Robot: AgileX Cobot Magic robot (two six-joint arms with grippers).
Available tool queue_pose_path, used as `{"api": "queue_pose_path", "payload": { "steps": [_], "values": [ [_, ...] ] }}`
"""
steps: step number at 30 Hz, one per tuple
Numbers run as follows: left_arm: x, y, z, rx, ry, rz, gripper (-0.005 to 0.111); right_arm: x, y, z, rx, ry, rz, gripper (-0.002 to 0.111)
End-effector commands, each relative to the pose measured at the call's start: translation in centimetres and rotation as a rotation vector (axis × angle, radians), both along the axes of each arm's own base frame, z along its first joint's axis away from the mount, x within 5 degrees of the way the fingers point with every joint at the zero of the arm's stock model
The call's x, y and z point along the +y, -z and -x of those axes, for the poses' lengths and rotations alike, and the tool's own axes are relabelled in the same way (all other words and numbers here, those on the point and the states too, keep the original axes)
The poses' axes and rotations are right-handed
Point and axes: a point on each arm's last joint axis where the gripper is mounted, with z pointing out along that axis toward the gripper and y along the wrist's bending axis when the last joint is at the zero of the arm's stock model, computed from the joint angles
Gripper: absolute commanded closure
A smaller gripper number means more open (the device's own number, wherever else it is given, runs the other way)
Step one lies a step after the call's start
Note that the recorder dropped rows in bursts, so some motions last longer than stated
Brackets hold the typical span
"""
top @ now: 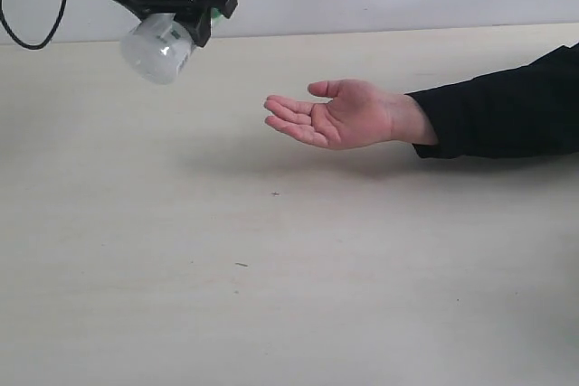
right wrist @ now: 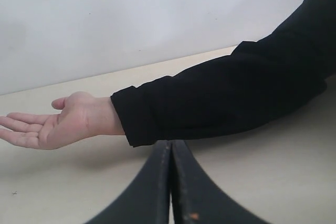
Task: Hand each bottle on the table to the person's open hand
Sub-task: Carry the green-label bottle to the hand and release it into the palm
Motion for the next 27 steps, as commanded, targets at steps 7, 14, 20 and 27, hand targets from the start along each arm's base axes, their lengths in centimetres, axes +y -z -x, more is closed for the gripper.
{"api": "queue_pose_path", "payload": {
  "steps": [7, 14, 20, 27],
  "values": [
    [-5.3, -1.8, 4.5, 0.131, -0.019, 0.22, 0.107, 0.0, 0.1, 0.0, -0.007, 0.001, 0.001, 0.108],
    [-9.5, -2.0, 7.4, 0.032, -0.209, 0.21, 0.107, 0.0, 0.1, 0.0, -0.007, 0.001, 0.001, 0.108],
    [-12.4, -1.9, 8.5, -0.023, -0.369, 0.356, 0.107, 0.0, 0.1, 0.0, -0.007, 0.001, 0.001, 0.108],
    [-14.5, 1.0, 8.1, 0.018, -0.438, 0.422, 0.107, 0.0, 0.1, 0.0, -0.007, 0.001, 0.001, 0.108]
  ]
}}
